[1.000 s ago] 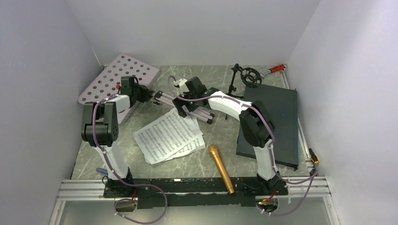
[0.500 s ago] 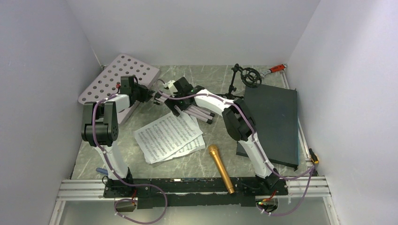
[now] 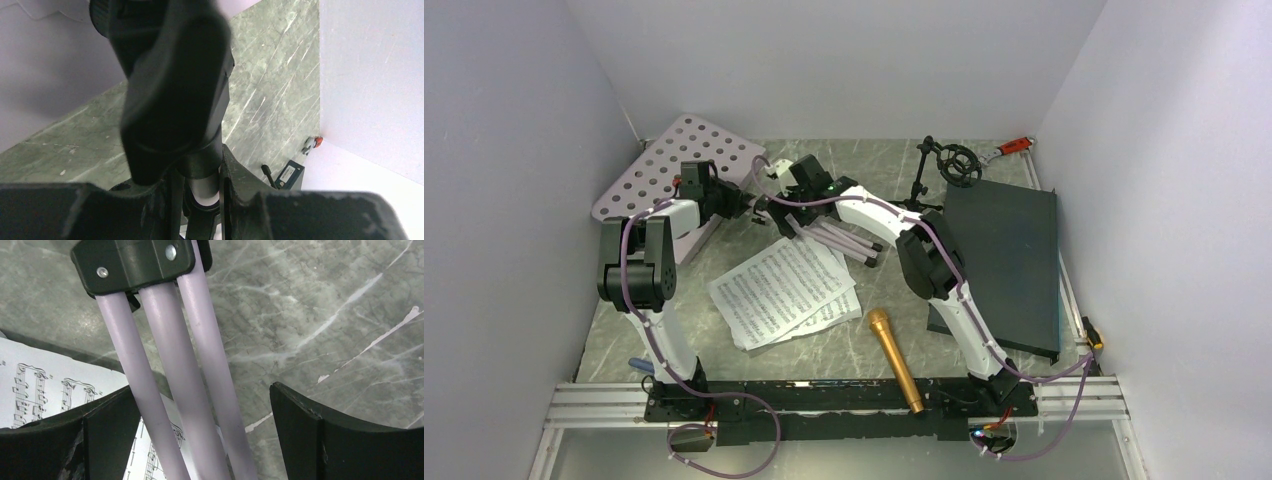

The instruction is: Set up the instrument practice props

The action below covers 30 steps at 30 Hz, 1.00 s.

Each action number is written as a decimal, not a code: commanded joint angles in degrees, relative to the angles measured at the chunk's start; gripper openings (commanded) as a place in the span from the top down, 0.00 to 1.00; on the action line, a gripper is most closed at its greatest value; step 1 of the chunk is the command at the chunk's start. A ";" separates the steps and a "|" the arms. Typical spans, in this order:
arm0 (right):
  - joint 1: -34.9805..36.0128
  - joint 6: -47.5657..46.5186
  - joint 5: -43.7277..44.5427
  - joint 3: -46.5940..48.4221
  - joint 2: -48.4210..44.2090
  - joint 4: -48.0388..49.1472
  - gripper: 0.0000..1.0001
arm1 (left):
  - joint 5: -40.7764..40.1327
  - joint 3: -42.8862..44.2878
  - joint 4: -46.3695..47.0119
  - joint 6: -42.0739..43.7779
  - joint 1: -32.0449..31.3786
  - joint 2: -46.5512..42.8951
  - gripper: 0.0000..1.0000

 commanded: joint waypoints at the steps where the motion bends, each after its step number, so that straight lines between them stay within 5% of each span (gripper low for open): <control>1: -0.18 1.72 -1.86 1.12 -0.31 3.95 0.03 | 4.84 2.37 5.86 5.99 -0.37 -2.01 0.97; 11: -0.17 -0.32 2.02 4.96 3.67 2.17 0.16 | 6.89 4.03 5.69 6.17 -0.31 -3.46 0.97; 17: -0.18 -0.94 2.49 5.24 3.49 2.25 0.44 | 7.40 4.70 4.90 6.52 -0.30 -4.82 0.97; 25: -0.26 0.01 4.05 3.92 1.04 3.91 0.99 | 7.56 5.72 3.09 7.88 -2.72 -7.13 0.97; 30: -0.26 0.16 6.29 3.56 -0.30 4.02 1.00 | 6.08 7.58 0.37 10.99 -3.59 -10.01 0.97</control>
